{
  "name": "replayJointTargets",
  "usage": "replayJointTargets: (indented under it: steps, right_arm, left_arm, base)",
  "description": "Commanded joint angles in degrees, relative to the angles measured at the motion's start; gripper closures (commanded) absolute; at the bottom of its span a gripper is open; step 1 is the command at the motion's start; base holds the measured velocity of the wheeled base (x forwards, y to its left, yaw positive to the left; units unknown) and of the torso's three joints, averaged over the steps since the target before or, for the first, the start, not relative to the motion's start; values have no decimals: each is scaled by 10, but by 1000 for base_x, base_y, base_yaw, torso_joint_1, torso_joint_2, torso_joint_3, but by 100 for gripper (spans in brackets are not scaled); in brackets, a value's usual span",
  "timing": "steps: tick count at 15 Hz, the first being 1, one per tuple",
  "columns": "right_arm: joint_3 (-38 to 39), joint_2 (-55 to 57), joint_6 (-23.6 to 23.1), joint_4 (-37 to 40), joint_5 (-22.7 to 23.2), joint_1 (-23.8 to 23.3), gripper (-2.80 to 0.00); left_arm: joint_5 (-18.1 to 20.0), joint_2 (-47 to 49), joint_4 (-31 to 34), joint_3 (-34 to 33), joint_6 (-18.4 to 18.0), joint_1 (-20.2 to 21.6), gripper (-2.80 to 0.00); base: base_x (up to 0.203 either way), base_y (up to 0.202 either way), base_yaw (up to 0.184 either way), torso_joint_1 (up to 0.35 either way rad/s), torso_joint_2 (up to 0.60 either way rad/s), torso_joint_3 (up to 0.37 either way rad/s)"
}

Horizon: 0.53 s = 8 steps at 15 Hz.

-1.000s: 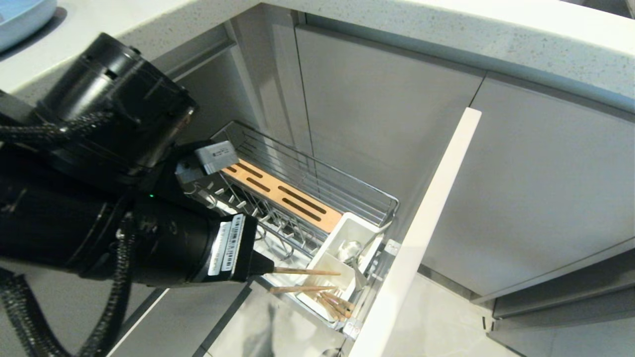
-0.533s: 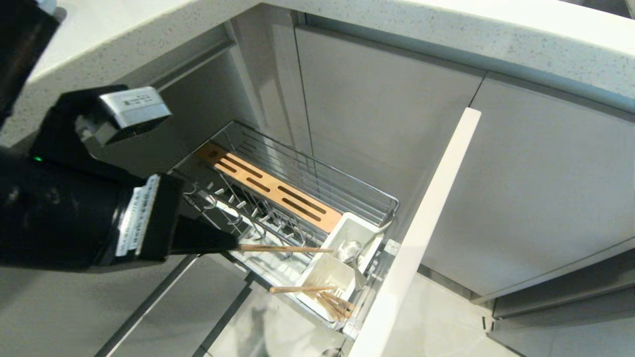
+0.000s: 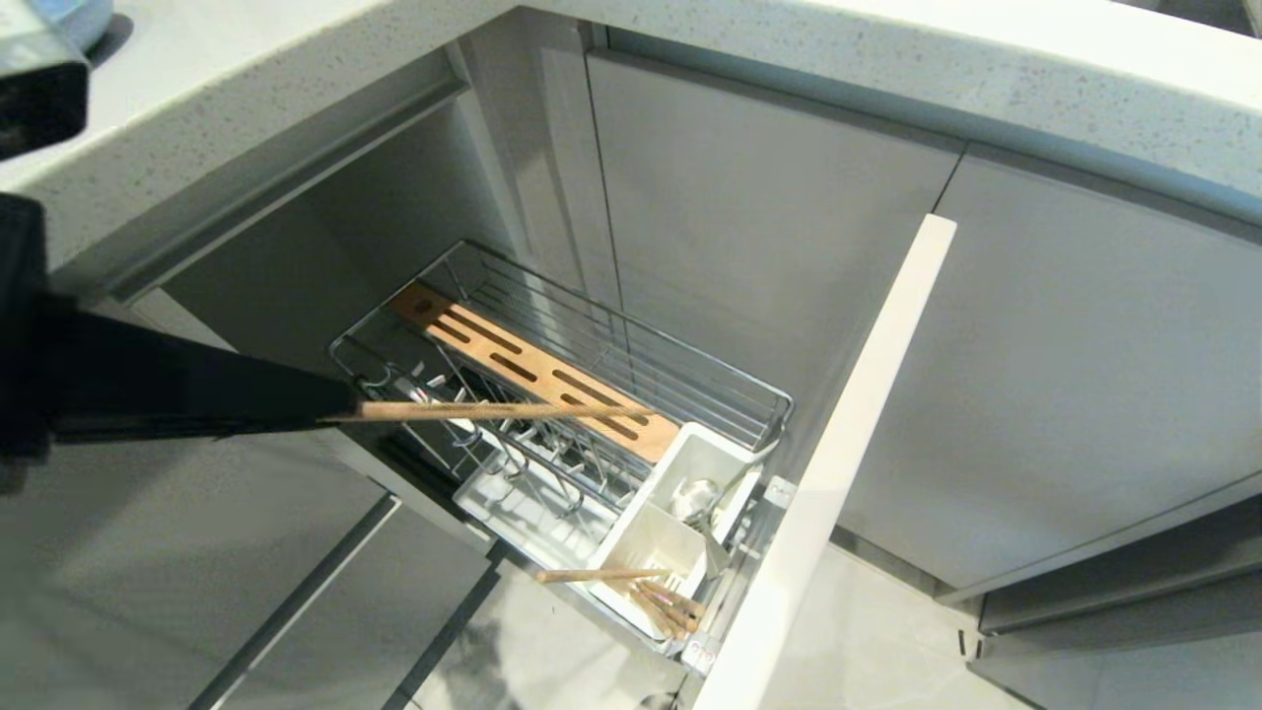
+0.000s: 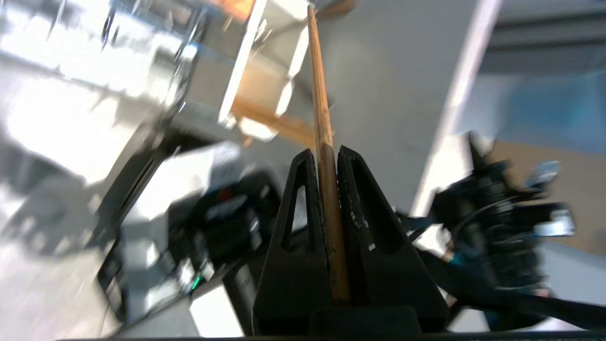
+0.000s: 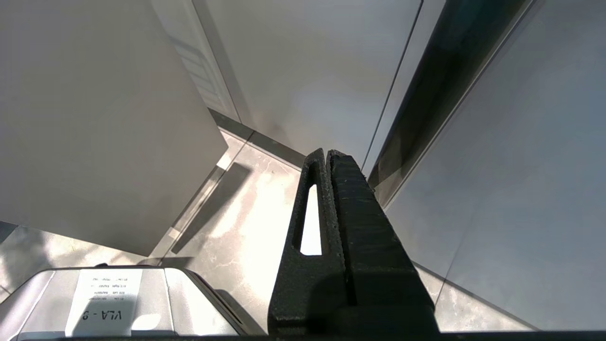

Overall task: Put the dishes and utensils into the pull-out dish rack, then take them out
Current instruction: Take the chopsticks out of the cupboard

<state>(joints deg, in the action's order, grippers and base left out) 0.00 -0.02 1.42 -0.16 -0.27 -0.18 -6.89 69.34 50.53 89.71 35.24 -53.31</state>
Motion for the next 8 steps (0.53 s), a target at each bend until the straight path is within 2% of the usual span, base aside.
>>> replayJointTargets:
  steps: [1,4,8]
  right_arm:
    - [1,-2,0,0,0,0,0]
    - [1,-2,1,0,0,0,0]
    - [1,-2,0,0,0,0,0]
  left_arm:
    - [-1,-40,-39,-3,1,1,0]
    - [-1,-84,-106,-22,-6,10,0]
    - [1,-137,-245,-75,-45,80,0]
  base:
    - [0,0,0,0,0,0]
    - [0,0,0,0,0,0]
    - [0,0,0,0,0,0]
